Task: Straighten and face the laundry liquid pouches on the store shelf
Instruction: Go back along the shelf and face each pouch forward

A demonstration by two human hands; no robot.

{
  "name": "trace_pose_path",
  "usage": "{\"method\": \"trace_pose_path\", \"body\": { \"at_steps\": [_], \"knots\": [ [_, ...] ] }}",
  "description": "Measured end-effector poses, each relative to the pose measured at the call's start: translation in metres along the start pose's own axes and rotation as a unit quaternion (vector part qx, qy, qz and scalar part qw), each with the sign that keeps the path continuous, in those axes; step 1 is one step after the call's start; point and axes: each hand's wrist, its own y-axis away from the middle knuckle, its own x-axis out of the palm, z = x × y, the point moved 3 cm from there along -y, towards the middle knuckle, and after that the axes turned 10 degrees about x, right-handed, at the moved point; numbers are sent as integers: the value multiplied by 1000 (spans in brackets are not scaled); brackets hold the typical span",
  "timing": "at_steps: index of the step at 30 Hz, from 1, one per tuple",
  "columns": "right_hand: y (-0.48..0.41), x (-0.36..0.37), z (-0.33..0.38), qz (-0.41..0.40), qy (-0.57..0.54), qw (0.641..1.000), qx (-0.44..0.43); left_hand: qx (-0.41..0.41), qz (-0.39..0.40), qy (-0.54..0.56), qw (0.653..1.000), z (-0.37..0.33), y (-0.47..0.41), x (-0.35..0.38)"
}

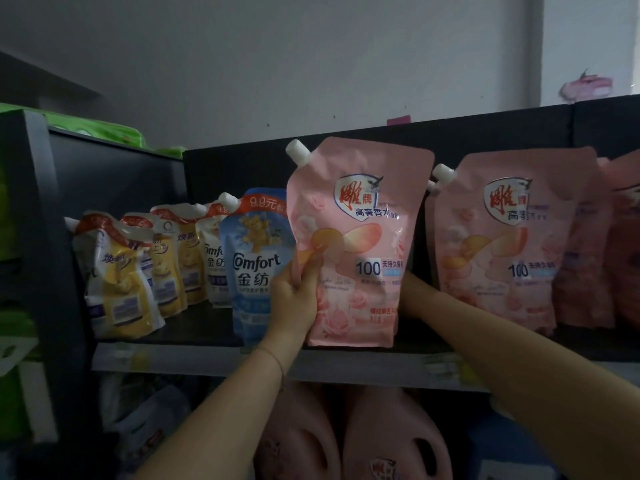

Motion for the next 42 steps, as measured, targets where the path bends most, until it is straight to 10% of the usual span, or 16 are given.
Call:
{"method": "trace_pose_path", "body": {
  "at_steps": [14,23,30,42],
  "knots": [
    [100,-52,-3,-161,87,982,-42,13,-5,-1,1000,-34,-15,15],
    [122,-90,-48,-423,274,856,-113,19,-35,-62,997,-28,10,52],
    [104,-106,-92,-260,-155,952,43,14,-72,-69,995,-19,5,48],
    [96,-52,-51,-186,34,980,59,-34,-131,-41,990,-2,4,26]
  ]
}}
